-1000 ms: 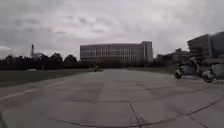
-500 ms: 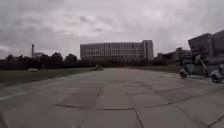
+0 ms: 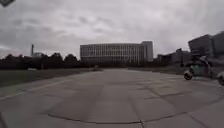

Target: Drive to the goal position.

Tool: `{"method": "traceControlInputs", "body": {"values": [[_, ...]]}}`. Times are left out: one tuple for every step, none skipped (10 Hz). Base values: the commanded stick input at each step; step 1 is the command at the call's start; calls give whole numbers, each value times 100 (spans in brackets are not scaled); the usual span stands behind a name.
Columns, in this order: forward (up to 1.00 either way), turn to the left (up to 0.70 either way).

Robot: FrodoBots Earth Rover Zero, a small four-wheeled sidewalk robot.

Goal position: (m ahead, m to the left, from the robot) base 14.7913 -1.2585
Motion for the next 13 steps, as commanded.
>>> {"method": "traceControlInputs", "body": {"values": [[70, 0], [70, 0], [70, 0], [70, 0], [70, 0], [70, 0], [70, 0], [70, 0], [70, 0], [70, 0], [70, 0], [70, 0], [70, 0]]}}
